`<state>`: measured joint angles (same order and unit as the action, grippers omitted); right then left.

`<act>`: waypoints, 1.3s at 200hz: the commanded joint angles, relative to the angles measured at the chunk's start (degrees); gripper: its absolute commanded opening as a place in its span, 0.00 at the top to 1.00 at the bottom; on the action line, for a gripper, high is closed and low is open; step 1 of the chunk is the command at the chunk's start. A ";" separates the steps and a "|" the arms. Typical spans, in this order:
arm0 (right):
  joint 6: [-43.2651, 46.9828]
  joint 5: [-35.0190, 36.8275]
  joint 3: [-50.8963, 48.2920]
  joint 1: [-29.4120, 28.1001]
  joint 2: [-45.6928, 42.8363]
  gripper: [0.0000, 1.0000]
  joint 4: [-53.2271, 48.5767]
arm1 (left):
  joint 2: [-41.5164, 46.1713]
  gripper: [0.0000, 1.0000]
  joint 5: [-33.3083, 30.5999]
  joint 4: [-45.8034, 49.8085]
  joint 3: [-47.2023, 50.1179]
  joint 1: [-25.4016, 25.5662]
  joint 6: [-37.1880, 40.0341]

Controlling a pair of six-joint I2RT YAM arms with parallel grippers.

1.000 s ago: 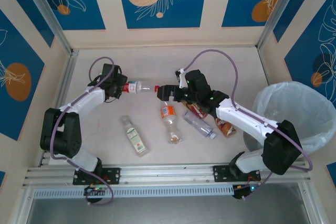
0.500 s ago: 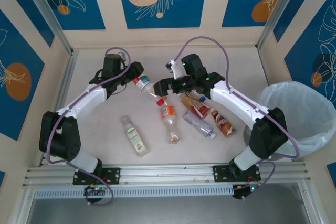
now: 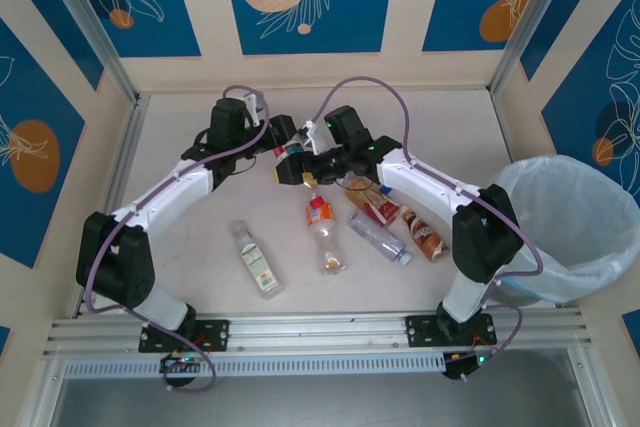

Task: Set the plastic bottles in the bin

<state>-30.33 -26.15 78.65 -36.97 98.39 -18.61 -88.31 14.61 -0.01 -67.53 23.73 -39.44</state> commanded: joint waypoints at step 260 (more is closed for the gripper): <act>3.99 13.17 -6.40 -2.33 -6.01 0.54 -1.19 | 16.34 0.01 -8.44 -3.14 5.31 0.37 -0.32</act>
<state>-27.42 -17.50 73.95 -39.18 94.39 -15.14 -77.10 13.21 -0.12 -64.66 24.14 -40.51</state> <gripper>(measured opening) 0.519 0.990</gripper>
